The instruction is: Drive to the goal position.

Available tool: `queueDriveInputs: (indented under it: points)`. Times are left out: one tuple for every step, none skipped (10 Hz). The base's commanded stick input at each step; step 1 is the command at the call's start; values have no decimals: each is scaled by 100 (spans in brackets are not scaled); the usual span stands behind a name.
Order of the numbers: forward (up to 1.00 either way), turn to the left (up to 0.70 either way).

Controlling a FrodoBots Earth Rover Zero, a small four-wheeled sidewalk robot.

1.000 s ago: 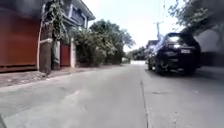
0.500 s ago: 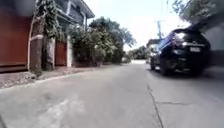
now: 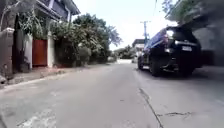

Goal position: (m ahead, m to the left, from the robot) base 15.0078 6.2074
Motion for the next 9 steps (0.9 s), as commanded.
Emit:
queueDriveInputs:
  points:
    - [95,0]
    - [95,0]
    - [95,0]
    - [95,0]
    - [95,0]
    - [96,0]
    - [97,0]
    - [97,0]
    - [97,0]
